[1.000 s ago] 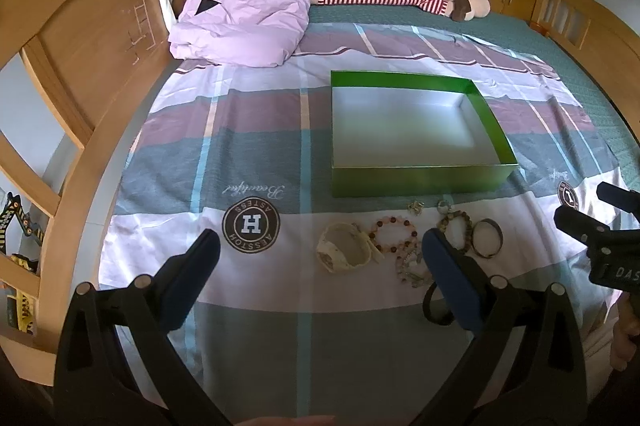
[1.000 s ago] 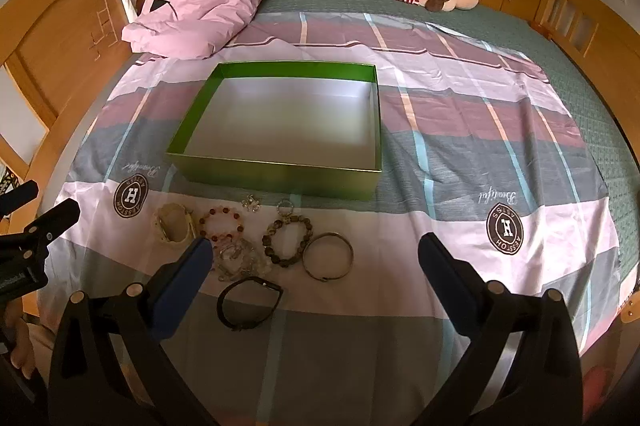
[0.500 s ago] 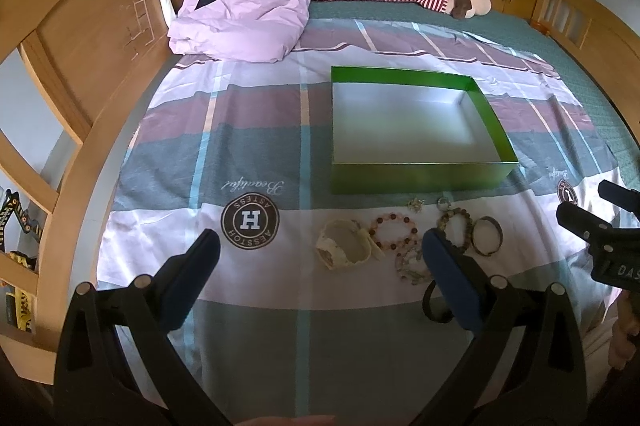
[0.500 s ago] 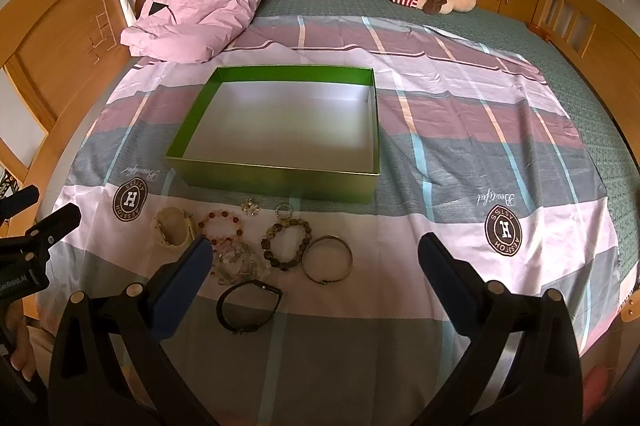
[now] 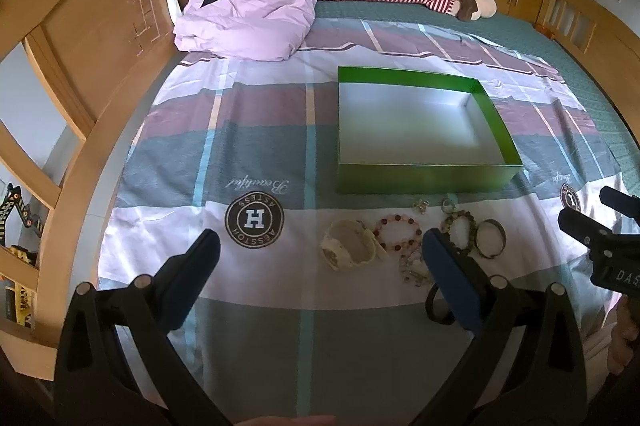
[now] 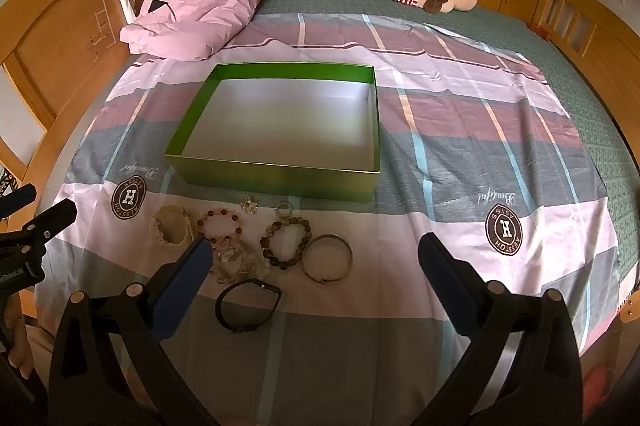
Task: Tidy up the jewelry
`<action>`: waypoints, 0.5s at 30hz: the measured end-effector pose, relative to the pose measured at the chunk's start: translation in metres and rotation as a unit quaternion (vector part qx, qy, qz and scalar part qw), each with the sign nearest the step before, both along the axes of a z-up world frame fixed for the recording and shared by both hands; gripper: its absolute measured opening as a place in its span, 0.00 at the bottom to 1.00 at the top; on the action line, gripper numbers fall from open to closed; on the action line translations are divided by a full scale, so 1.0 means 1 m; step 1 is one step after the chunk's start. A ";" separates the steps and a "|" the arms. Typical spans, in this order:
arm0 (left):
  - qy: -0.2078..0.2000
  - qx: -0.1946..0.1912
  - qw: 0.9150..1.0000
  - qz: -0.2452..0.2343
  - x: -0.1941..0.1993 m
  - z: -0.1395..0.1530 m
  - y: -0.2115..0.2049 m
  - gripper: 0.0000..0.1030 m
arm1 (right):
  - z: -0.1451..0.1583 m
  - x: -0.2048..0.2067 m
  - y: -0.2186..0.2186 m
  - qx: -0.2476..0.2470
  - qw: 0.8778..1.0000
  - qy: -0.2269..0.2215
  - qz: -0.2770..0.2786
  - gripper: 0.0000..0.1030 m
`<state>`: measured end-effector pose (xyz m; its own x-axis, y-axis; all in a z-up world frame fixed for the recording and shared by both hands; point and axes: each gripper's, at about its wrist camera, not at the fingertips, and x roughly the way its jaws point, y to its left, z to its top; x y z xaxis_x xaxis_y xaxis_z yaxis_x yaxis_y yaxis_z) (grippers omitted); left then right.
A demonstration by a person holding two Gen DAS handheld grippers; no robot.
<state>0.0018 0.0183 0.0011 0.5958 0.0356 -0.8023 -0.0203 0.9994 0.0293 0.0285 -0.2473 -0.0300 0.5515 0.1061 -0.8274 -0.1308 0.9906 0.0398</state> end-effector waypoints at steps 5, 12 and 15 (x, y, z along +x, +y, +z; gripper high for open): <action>0.001 -0.002 1.000 -0.001 0.000 0.001 0.001 0.98 | 0.000 0.001 0.001 0.003 1.000 0.001 0.002 0.99; -0.004 -0.007 1.000 -0.010 0.000 0.002 0.000 0.98 | -0.001 0.001 0.003 0.004 1.000 0.005 0.007 0.99; 0.013 -0.016 1.000 -0.020 0.006 -0.007 0.002 0.98 | -0.010 0.005 0.008 0.009 0.999 0.036 0.037 0.99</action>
